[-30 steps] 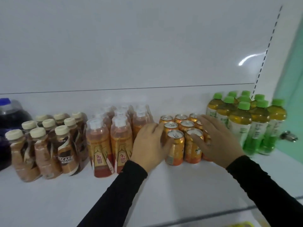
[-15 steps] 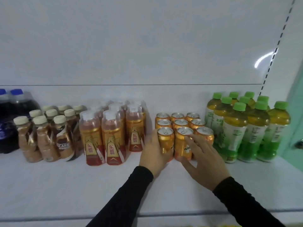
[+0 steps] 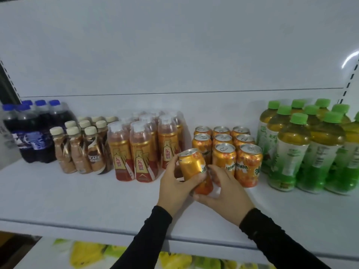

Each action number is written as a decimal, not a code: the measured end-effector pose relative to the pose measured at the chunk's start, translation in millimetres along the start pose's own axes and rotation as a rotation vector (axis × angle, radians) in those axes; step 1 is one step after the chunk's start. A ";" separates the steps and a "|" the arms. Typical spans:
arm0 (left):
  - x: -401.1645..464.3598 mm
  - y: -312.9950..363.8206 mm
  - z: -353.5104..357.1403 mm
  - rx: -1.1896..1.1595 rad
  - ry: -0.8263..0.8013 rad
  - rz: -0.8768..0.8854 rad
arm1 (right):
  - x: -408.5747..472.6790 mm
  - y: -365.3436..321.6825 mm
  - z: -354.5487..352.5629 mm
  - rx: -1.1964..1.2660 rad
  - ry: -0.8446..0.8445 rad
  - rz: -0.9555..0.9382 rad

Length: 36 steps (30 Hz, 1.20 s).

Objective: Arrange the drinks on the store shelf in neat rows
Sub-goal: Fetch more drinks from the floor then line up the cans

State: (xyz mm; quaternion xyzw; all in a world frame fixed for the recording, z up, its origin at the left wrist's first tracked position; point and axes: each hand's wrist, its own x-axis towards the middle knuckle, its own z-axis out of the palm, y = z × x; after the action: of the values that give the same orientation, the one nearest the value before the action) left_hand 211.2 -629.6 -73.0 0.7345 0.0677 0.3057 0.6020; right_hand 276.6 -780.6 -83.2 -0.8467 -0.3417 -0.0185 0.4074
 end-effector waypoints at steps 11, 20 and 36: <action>7.8 2.5 -6.9 -0.458 -0.169 -0.228 | 2.1 -11.4 -10.4 0.750 -0.168 0.045; 8.7 7.8 -3.7 -0.500 -0.192 -0.264 | -1.9 -8.5 -1.7 0.241 0.028 -0.053; 26.5 24.9 -16.3 -0.381 -0.175 -0.248 | -3.4 -17.5 2.2 0.418 0.028 -0.026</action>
State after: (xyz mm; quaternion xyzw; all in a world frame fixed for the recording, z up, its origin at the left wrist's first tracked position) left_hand 217.3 -610.1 -38.8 0.6175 0.0461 0.1717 0.7662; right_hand 263.1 -773.4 -73.9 -0.7389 -0.3432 0.0359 0.5787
